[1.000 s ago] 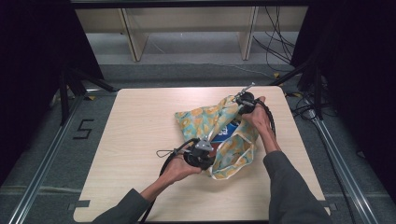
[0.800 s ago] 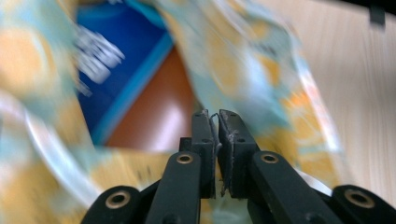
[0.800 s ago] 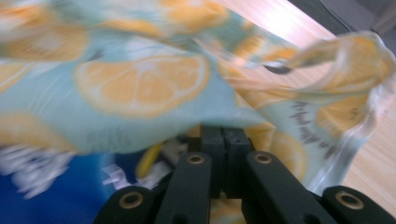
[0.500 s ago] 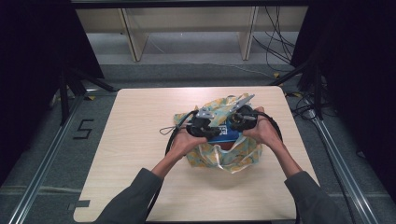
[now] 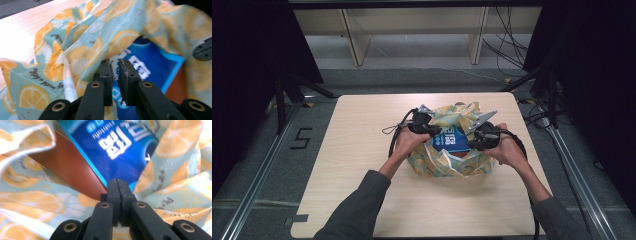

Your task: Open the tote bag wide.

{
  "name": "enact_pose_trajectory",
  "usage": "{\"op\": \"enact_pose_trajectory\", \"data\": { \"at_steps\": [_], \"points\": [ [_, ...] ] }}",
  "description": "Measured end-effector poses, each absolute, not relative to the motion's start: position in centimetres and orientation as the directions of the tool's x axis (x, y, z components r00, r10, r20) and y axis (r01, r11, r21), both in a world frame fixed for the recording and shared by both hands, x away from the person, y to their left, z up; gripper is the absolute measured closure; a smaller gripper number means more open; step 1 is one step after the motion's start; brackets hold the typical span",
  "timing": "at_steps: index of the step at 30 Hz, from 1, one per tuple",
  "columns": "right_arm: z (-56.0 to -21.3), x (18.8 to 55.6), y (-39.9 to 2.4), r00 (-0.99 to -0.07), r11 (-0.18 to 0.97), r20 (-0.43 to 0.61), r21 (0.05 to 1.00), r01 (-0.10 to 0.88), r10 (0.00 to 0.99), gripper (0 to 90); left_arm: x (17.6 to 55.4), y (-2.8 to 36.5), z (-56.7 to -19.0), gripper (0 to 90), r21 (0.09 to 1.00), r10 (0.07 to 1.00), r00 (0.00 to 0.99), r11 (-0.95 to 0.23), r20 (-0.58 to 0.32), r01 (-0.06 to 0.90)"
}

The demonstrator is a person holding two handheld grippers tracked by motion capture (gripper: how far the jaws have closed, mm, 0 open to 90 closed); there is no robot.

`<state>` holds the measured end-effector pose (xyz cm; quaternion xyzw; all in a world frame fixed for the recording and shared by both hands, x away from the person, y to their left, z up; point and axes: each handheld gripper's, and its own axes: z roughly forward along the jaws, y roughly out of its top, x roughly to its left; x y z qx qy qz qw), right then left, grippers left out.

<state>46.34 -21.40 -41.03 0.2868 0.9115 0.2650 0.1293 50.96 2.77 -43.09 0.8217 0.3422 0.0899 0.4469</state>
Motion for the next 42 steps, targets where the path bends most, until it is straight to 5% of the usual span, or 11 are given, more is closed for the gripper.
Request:
{"op": "enact_pose_trajectory", "data": {
  "at_steps": [18,42],
  "points": [
    [-38.4,44.1,-24.3,-0.731,0.548,-0.079,0.717,0.430,0.678,88.3,45.4,7.5,-40.4,68.6,0.869,0.590,0.786,-0.275,-0.185,0.411],
    [-39.8,41.2,-28.9,-0.633,0.439,-0.037,0.751,0.493,0.773,61.8,41.4,15.4,-42.9,43.0,0.842,0.700,0.662,-0.164,-0.268,0.514]
  ]
}}
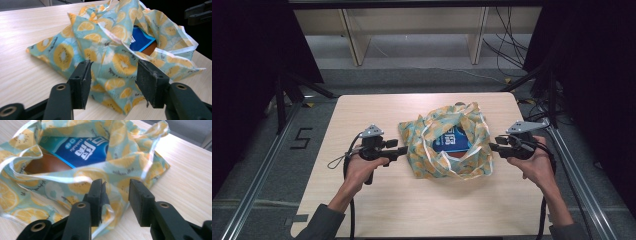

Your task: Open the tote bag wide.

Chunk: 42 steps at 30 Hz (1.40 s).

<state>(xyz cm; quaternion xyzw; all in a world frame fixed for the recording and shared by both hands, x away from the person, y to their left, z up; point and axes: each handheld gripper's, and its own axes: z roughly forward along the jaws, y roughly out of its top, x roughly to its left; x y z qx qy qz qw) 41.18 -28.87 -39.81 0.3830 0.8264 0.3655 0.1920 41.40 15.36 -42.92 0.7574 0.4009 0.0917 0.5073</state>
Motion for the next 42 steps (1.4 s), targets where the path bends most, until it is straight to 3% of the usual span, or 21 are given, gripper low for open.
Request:
{"op": "enact_pose_trajectory", "data": {
  "at_steps": [8,18,42],
  "points": [
    [-40.6,40.0,-29.7,-0.590,0.383,0.007,0.754,0.534,0.807,54.4,39.1,16.9,-44.4,37.7,0.831,0.728,0.630,-0.153,-0.272,0.535],
    [-41.8,39.0,-30.6,-0.578,0.391,-0.023,0.758,0.522,0.816,46.7,36.6,16.9,-45.1,33.8,0.835,0.728,0.636,-0.164,-0.257,0.525],
    [-43.7,35.4,-30.3,-0.546,0.324,0.034,0.773,0.546,0.837,39.0,34.2,18.0,-46.4,27.4,0.836,0.741,0.630,-0.179,-0.232,0.518]
  ]
}}
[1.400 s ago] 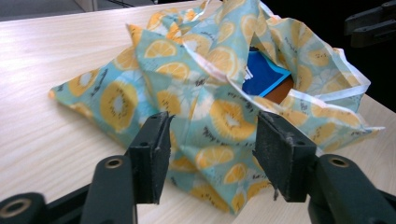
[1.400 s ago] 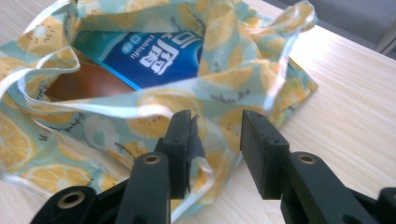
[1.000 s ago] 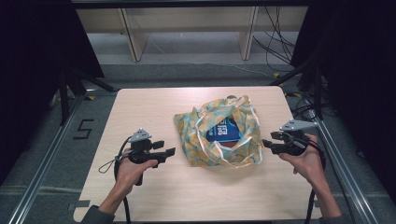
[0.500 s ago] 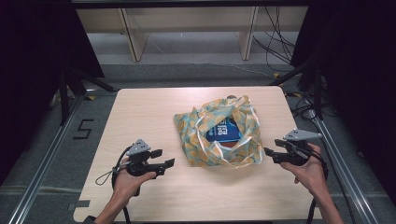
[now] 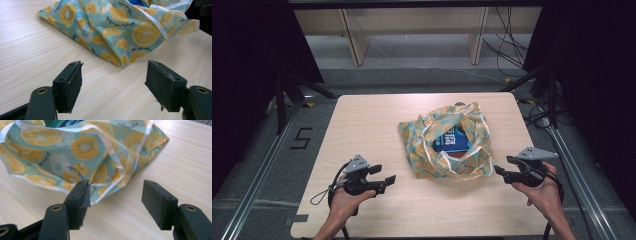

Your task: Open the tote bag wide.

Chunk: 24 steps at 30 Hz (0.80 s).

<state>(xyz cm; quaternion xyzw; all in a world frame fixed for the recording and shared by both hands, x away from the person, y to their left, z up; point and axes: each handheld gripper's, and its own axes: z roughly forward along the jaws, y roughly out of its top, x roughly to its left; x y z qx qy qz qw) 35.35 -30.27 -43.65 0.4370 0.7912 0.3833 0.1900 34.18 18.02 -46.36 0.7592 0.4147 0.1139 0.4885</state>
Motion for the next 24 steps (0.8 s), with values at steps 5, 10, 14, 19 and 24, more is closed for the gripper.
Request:
{"op": "enact_pose_trajectory", "data": {
  "at_steps": [5,10,14,19,24],
  "points": [
    [-44.3,34.5,-30.1,-0.558,0.326,0.042,0.774,0.543,0.829,37.4,33.7,18.1,-46.8,24.5,0.834,0.735,0.639,-0.193,-0.225,0.517],
    [-44.7,34.0,-30.0,-0.566,0.338,0.024,0.782,0.524,0.824,36.9,33.3,18.0,-47.3,23.3,0.835,0.732,0.644,-0.197,-0.223,0.513],
    [-44.9,33.6,-29.9,-0.585,0.342,0.037,0.781,0.523,0.810,35.2,32.8,18.1,-47.5,22.4,0.827,0.739,0.633,-0.193,-0.231,0.527],
    [-45.5,32.5,-29.4,-0.578,0.336,0.049,0.772,0.539,0.814,33.0,32.3,18.2,-47.8,22.2,0.829,0.743,0.636,-0.210,-0.209,0.518],
    [-46.1,31.8,-29.2,-0.588,0.345,0.046,0.771,0.535,0.807,30.3,31.8,18.3,-48.0,21.7,0.831,0.746,0.636,-0.217,-0.198,0.512]
  ]
}}
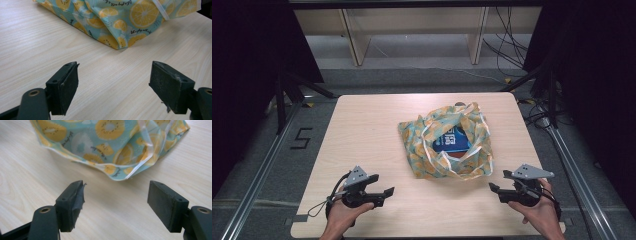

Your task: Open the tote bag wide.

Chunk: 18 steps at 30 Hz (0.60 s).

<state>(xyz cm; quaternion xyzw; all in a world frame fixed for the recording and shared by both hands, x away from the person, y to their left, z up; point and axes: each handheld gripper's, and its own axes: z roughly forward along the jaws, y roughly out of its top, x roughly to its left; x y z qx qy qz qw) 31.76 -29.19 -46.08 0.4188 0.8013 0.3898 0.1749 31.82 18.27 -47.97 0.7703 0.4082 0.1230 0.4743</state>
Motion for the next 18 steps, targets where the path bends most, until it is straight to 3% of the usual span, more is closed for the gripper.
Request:
{"op": "enact_pose_trajectory", "data": {
  "at_steps": [6,14,18],
  "points": [
    [-46.5,31.0,-29.2,-0.605,0.362,0.024,0.781,0.508,0.796,29.0,31.3,18.4,-48.4,21.3,0.827,0.743,0.646,-0.247,-0.174,0.506],
    [-47.2,29.7,-29.1,-0.602,0.368,0.019,0.776,0.512,0.798,25.8,30.5,18.2,-48.8,20.7,0.817,0.737,0.641,-0.224,-0.215,0.531],
    [-47.8,28.7,-28.8,-0.580,0.345,0.061,0.752,0.562,0.812,25.8,30.3,18.2,-49.0,20.5,0.824,0.737,0.648,-0.237,-0.193,0.515]
  ]
}}
